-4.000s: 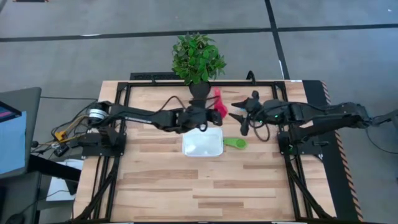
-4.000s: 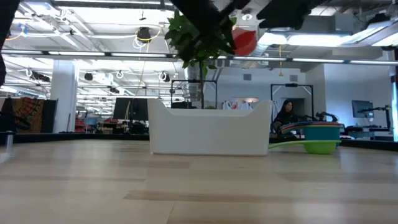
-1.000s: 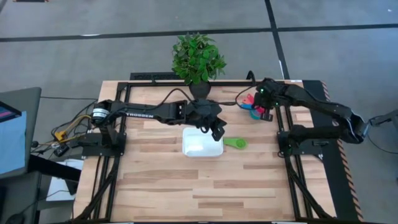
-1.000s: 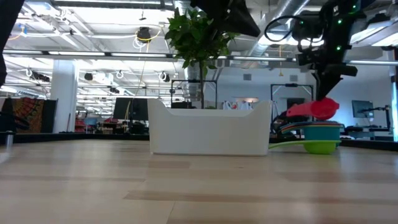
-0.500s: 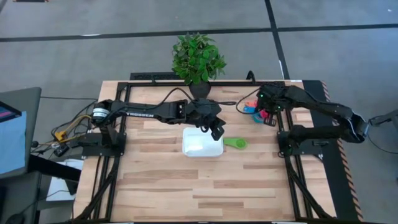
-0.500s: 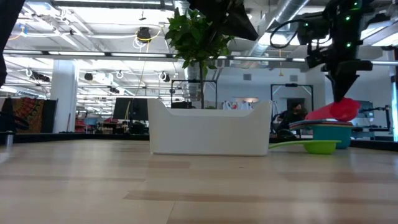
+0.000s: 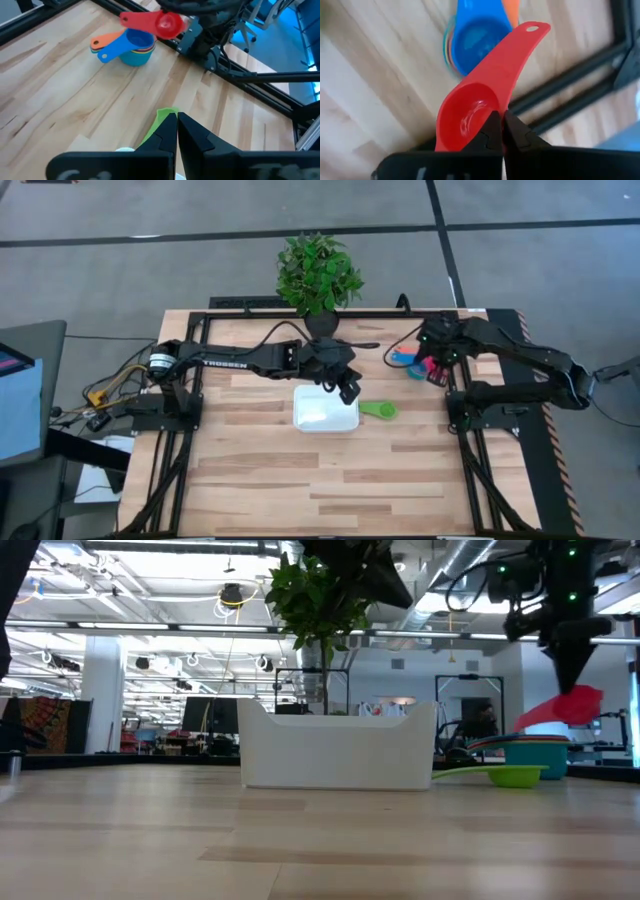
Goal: Nest measuring cups in basket
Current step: Stack the red measuring cup on top of the blue measuring cup
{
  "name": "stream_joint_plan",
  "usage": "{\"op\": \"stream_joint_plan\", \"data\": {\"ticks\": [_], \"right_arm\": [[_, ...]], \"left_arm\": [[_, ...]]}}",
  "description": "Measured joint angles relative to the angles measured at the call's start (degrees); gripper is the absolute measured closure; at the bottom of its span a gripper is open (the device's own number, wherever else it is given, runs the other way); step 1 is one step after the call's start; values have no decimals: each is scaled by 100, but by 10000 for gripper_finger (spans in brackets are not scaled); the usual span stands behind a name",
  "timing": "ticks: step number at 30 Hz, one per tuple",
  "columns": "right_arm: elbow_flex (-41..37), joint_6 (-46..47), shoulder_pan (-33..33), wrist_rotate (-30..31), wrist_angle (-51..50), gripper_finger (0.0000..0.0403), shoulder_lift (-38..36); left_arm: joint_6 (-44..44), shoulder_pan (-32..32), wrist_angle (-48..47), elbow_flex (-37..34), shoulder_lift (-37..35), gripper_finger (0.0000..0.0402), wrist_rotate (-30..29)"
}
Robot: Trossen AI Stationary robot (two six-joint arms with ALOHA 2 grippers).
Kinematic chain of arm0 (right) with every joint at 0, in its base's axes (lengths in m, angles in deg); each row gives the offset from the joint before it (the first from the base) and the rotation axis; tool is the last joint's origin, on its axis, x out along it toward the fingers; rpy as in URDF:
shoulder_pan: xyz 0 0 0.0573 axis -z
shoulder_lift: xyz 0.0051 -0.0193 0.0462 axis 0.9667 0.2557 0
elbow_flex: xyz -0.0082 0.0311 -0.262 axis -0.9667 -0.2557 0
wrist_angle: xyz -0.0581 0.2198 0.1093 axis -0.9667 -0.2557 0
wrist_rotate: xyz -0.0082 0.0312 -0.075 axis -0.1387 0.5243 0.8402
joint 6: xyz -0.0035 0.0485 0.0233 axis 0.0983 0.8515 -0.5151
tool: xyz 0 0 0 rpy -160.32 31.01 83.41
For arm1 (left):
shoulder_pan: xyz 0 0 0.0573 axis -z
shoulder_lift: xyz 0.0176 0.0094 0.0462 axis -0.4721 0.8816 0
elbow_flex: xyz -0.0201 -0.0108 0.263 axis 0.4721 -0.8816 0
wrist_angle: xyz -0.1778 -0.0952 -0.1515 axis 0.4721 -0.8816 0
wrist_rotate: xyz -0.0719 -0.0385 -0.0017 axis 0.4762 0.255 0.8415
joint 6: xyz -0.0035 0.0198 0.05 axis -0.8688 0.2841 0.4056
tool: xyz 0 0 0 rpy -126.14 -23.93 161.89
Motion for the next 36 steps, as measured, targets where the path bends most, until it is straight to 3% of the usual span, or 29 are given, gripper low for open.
{"op": "stream_joint_plan", "data": {"ticks": [6, 19, 36], "right_arm": [[0, 1128, 0, 168, -436, 398, 0], [4, 2278, 0, 146, -949, 398, 174], [3, 1971, -320, -1599, -846, 398, 685]], "left_arm": [[-7, 26, -103, 0, 0, 401, -8], [-17, 42, -171, 0, 0, 401, -8], [-7, 186, -310, 0, 0, 401, -11]]}}
